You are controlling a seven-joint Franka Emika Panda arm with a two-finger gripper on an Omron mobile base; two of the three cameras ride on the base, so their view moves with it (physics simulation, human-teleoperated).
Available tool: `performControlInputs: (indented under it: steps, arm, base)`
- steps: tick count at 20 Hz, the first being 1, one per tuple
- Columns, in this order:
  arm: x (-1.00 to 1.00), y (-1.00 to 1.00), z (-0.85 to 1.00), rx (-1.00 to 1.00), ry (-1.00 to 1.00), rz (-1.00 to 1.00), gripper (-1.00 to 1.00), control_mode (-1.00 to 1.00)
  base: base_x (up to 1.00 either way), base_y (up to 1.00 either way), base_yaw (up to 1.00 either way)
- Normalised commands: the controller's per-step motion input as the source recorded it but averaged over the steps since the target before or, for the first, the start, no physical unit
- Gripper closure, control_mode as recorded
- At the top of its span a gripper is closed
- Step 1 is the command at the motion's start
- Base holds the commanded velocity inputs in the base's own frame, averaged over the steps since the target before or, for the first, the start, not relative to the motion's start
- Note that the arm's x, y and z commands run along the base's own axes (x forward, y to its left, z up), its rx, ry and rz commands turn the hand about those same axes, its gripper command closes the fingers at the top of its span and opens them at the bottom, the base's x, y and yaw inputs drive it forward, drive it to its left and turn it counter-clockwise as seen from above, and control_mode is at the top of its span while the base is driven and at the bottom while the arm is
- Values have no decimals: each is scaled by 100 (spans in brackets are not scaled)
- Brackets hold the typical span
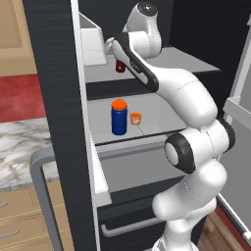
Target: Place the condiment bottle and mustard from the counter to the top shelf of the fridge. If the existing items in the fridge are on the top shelf, move them to other shelves.
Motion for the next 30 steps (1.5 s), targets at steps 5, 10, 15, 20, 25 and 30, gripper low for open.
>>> performControlInputs:
  steps: [5,10,15,20,25,30]
  arm:
    - [0,0,-14,-1,-1,0,100,-100]
    - [1,0,0,0,0,0,-100,-100]
    - [0,0,0,0,-5,0,-100,-100]
    - [0,0,0,0,-18,0,-100,-100]
    - [-7,0,0,0,-24,0,-100,-100]
    - [-79,0,0,0,-33,0,-100,-100]
  base:
    - [0,0,0]
    - [0,0,0]
    - [0,0,0]
    - [0,0,0]
    - [0,0,0]
    - [0,0,0]
